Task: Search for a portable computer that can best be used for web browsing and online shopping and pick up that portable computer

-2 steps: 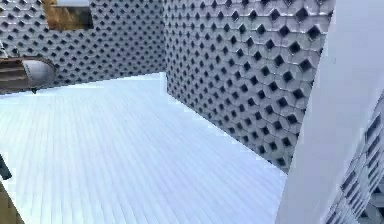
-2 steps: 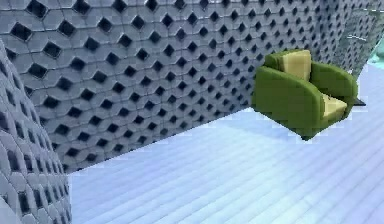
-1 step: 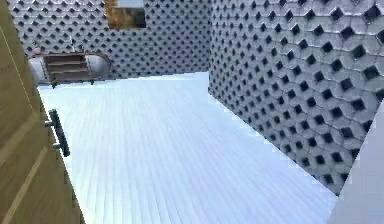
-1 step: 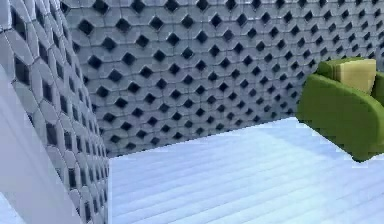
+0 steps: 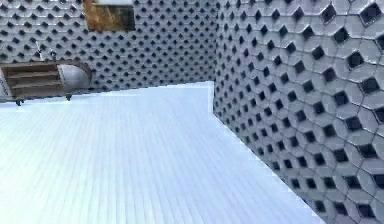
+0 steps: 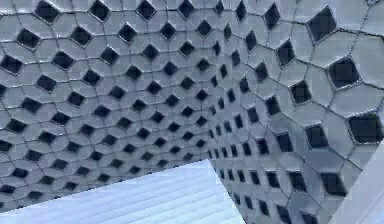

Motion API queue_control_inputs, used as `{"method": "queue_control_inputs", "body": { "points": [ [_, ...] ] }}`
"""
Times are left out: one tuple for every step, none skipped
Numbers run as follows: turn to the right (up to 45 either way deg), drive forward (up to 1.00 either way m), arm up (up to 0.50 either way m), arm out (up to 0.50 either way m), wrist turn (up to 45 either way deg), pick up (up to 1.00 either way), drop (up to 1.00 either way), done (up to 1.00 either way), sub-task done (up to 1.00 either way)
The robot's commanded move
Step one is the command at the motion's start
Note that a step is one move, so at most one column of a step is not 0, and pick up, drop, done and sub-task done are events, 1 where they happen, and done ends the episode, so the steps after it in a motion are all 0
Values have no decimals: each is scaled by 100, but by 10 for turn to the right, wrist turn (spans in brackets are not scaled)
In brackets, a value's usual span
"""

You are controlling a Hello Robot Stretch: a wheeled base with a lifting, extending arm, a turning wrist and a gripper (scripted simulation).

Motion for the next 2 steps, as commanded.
{"method": "queue_control_inputs", "body": {
  "points": [
    [0,100,0,0,0,0,0,0,0],
    [0,100,0,0,0,0,0,0,0]
  ]
}}
